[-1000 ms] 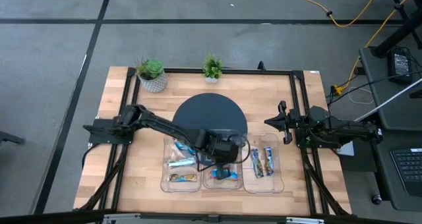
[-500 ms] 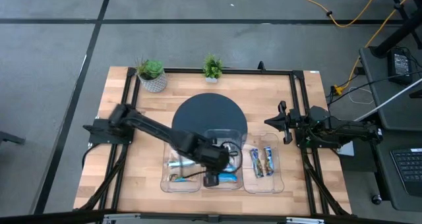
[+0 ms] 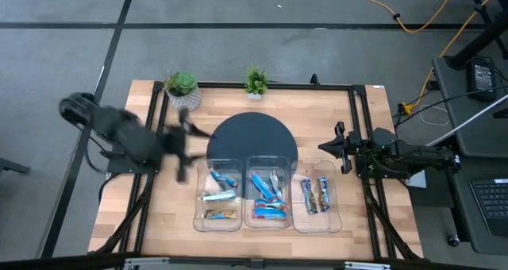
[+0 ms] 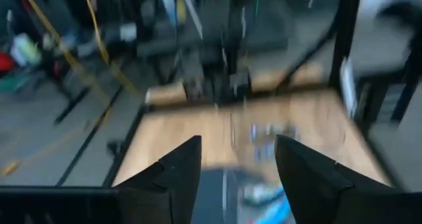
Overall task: Pick and place Granola Bars by type
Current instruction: Return to Home Position
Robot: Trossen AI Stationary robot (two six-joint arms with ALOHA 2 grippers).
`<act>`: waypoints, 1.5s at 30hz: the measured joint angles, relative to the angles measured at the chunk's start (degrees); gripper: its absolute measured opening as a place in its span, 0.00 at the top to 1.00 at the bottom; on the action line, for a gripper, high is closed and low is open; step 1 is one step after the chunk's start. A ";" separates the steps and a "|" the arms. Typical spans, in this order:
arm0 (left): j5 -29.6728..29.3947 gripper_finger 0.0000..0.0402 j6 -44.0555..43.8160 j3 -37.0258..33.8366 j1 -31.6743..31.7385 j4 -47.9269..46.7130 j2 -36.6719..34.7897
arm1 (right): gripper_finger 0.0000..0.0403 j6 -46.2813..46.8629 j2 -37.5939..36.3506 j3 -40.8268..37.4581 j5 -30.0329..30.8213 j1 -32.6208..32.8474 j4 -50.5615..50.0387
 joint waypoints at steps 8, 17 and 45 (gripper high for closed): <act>17.52 0.61 5.97 -36.95 14.04 38.04 -34.04 | 0.98 -0.02 0.00 0.00 0.00 0.00 0.00; 12.11 0.65 -2.90 -66.38 17.31 41.15 -65.65 | 0.98 -0.03 0.00 0.00 0.00 0.02 0.00; 31.69 0.68 -15.25 -85.20 31.12 38.47 -68.74 | 0.98 -0.15 0.90 0.07 1.46 0.02 -0.34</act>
